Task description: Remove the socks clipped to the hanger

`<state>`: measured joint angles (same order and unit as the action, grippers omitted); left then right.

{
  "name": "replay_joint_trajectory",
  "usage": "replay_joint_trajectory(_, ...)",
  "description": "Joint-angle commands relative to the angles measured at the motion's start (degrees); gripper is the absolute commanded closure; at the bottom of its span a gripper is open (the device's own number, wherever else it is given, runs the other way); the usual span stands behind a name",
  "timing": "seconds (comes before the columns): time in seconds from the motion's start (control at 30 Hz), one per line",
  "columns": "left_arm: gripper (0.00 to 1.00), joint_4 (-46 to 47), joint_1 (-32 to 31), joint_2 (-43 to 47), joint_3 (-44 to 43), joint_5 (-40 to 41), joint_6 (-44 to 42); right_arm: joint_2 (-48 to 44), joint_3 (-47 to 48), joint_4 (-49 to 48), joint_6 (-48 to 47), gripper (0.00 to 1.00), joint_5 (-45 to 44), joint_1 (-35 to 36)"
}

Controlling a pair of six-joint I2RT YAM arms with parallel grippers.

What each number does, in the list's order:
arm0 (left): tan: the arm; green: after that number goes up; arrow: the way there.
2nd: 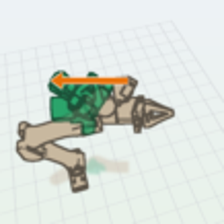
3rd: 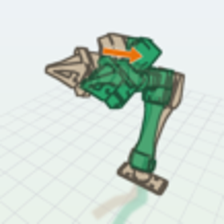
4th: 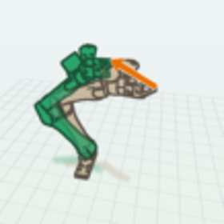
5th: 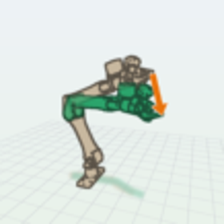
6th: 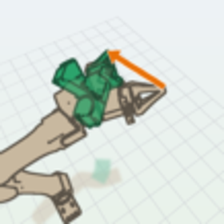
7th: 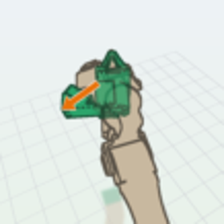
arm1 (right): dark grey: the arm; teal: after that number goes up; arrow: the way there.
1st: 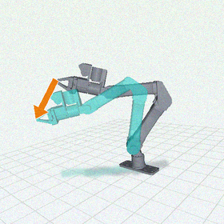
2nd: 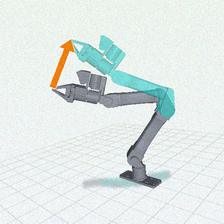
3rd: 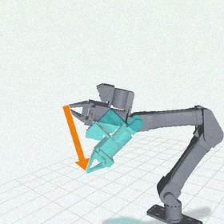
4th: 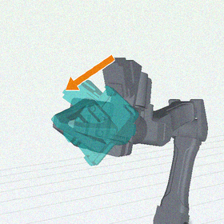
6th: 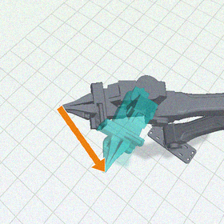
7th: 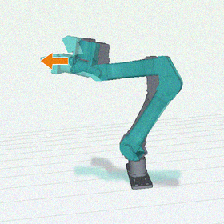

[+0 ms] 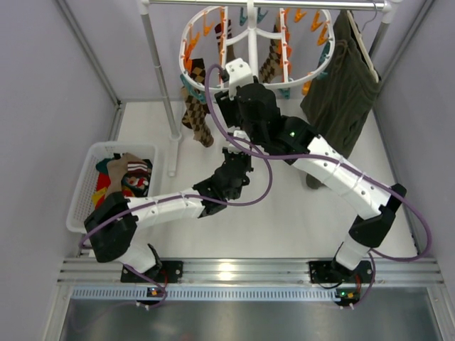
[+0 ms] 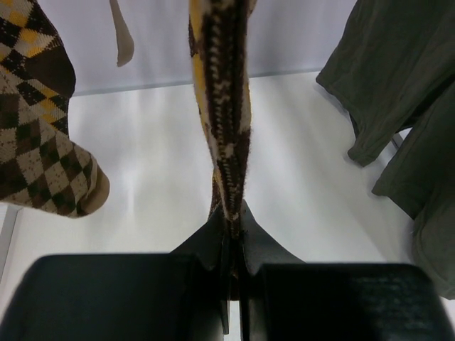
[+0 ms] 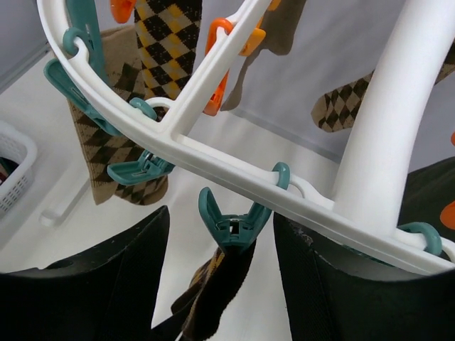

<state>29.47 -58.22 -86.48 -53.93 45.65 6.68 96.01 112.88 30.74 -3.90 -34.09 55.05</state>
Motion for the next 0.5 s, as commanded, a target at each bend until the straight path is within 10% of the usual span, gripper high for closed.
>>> replay_joint_trajectory(0.0, 1.00, 2.17, -0.23, 3.24, 0.67, -0.39, -0.87, -0.29, -0.38, -5.87, 0.47, 0.43, 1.13, -0.73)
replay_joint_trajectory(0.47, 1.00, 2.25, -0.32, 6.41, 5.06, 0.23, 2.28, -2.49, -3.63, -9.65, 1.18, 0.77, 1.57, -0.82)
